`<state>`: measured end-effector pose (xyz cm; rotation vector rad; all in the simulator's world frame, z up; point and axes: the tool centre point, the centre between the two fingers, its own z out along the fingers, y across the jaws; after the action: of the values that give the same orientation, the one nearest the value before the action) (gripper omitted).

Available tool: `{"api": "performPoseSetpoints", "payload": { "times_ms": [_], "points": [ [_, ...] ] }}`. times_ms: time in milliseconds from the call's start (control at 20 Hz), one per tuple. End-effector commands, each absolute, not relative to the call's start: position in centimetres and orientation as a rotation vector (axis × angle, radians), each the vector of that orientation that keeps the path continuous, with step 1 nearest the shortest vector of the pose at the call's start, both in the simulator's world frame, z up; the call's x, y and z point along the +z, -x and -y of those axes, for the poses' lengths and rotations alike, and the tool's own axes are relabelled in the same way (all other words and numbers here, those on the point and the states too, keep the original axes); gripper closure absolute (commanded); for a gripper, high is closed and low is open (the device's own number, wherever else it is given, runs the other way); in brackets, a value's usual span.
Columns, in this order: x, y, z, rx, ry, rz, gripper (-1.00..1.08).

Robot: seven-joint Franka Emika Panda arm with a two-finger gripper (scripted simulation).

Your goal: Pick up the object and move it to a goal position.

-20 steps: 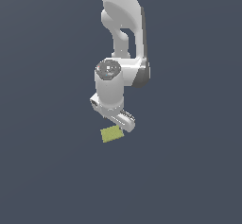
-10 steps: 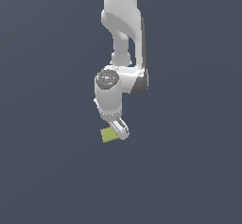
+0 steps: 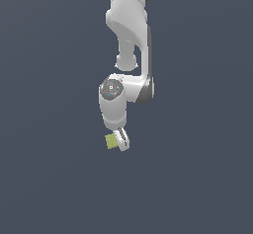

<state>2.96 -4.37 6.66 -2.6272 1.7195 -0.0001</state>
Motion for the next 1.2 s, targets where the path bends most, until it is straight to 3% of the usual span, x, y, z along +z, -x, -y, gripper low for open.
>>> {"api": "performPoseSetpoints", "payload": {
  "times_ms": [0, 550, 1150],
  "points": [
    [6.3, -3.0, 4.4, 0.0, 2.597, -1.766, -0.92],
    [5.7, -3.0, 4.5, 0.0, 2.568, -1.81, -0.92],
    [1.0, -2.9, 4.5, 0.001, 2.564, -1.815, -0.92]
  ]
}}
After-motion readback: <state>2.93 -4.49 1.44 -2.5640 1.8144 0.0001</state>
